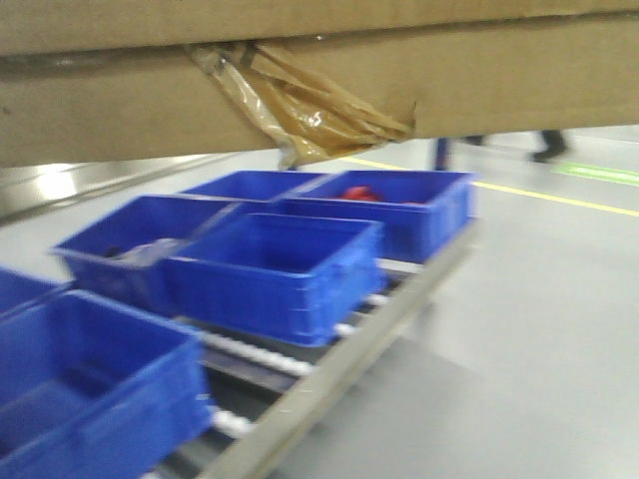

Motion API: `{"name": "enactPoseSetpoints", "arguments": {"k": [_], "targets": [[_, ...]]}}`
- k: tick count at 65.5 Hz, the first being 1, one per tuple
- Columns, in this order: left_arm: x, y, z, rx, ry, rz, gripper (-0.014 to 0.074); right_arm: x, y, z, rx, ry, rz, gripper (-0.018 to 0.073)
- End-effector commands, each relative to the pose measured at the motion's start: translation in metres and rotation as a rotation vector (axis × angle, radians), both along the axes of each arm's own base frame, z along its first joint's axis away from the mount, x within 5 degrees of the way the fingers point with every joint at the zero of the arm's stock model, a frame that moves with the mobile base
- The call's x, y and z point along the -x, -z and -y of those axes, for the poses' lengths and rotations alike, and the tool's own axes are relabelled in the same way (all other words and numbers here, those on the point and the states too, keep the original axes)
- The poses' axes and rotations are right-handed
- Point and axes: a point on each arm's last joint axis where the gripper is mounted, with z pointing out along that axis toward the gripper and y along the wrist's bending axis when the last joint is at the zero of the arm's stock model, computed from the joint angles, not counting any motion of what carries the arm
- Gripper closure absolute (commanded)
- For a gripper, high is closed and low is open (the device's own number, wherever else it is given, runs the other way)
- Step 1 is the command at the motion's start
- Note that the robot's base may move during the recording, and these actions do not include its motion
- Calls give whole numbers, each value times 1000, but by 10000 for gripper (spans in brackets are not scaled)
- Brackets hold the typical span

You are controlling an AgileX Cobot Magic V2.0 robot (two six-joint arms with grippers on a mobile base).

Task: Grab carton from right shelf to conveyor
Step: 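Hold the carton with both grippers while driving to the conveyor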

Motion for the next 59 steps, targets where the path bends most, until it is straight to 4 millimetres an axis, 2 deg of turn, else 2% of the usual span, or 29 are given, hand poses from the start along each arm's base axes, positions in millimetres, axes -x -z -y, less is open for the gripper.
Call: {"name": "enactPoseSetpoints", "arguments": {"k": [1,59], "targets": [[4,-5,-3,-19,-3,27,617,3,-8,4,0,6,66,624],[4,-5,-4,-20,-4,28,617,3,-8,4,0,6,66,624]]}}
